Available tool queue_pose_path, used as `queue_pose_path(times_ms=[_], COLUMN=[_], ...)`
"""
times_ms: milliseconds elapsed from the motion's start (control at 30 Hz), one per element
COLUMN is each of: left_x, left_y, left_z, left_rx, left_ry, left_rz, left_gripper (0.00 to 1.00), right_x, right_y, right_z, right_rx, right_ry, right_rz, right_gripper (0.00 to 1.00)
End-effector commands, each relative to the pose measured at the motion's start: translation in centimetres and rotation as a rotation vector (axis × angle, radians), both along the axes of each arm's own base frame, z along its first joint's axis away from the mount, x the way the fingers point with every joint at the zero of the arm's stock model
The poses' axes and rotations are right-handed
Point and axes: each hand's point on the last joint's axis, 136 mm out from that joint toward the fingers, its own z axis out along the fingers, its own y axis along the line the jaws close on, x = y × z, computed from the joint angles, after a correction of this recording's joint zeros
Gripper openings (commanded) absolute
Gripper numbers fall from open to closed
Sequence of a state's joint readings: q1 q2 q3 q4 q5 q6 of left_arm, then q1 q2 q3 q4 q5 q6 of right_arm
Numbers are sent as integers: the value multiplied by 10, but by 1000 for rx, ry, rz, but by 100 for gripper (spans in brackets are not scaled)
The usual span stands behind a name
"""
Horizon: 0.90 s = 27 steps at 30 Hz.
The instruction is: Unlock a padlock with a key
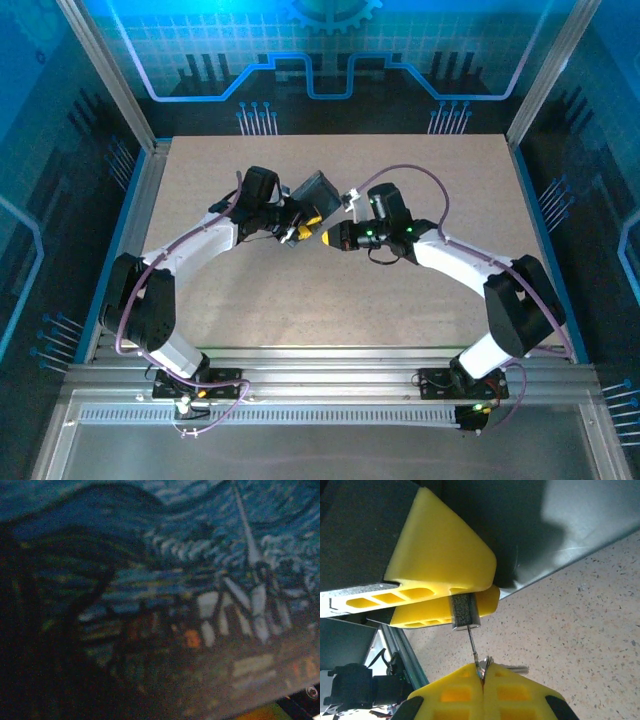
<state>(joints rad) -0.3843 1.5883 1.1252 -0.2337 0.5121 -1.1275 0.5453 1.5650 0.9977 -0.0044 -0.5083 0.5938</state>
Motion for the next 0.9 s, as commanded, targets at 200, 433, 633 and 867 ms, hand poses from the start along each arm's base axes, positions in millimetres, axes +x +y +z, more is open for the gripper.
queue_pose_path(times_ms=[200,433,633,867], left_x=[-30,-25,-13,-9], left_y=[-39,-29,-3,1], left_z=[22,15,12,14], left_rx=[-114,-95,-74,-70], left_ry=[18,29,24,15], left_rz=[-130,-77,8,22], left_gripper=[0,0,0,0], right_x=[24,28,13,0], right_y=[42,43,7,-20], right_z=[66,78,52,42], right_rx=[142,140,68,83], right_ry=[-192,-219,-185,-144], right_rz=[42,27,27,24], right_gripper=[0,15,36,35])
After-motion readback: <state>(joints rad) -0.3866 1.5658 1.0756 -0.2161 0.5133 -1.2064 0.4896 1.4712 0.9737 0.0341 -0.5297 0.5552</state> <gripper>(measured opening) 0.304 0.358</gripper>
